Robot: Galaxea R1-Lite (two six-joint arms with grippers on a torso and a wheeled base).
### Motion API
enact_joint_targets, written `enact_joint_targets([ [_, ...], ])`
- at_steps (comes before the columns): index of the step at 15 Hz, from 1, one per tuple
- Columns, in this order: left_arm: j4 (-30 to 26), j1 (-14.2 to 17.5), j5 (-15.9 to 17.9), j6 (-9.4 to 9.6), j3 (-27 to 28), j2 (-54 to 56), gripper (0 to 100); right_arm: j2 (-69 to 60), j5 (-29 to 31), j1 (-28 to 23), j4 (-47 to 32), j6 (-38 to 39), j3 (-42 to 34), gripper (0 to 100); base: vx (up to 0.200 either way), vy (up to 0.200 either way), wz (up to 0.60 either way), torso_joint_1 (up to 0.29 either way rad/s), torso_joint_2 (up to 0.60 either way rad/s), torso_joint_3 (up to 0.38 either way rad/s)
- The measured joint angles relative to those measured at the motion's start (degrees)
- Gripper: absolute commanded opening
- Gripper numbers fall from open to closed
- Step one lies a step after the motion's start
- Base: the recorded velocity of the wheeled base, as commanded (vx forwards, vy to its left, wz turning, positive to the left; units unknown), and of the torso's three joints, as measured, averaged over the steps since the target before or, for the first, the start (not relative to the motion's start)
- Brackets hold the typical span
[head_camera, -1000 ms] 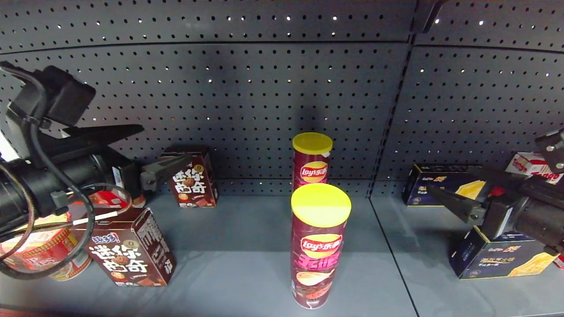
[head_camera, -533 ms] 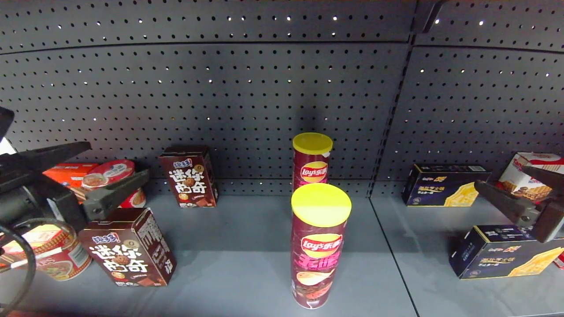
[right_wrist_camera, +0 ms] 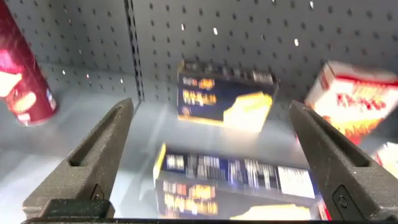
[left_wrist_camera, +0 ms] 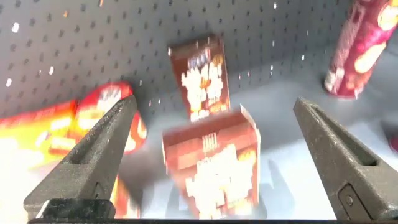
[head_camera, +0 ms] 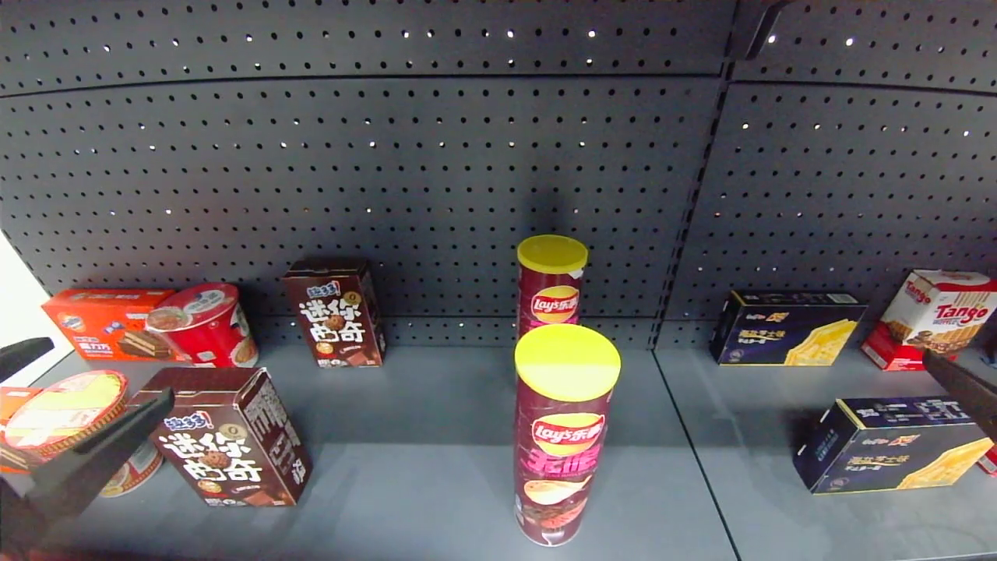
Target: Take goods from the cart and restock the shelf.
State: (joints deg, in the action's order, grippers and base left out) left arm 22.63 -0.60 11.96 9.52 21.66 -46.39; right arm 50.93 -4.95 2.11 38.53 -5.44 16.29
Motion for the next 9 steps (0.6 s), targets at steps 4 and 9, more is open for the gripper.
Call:
enact_joint_targets([
  [4, -14.42, 0.33, -1.73, -0.02, -1.99, 12.82, 100, -8.07, 2.96, -0.32, -5.97, -0.02, -3.47, 100, 0.0, 0.0, 0.0, 0.0, 0.0, 0.0],
  [9, -25.0, 0.52, -3.32, -0.02, -4.88, 27.98, 100, -19.16, 4.24, -0.54, -15.06, 0.02, -5.18, 100, 0.0, 0.0, 0.0, 0.0, 0.0, 0.0],
])
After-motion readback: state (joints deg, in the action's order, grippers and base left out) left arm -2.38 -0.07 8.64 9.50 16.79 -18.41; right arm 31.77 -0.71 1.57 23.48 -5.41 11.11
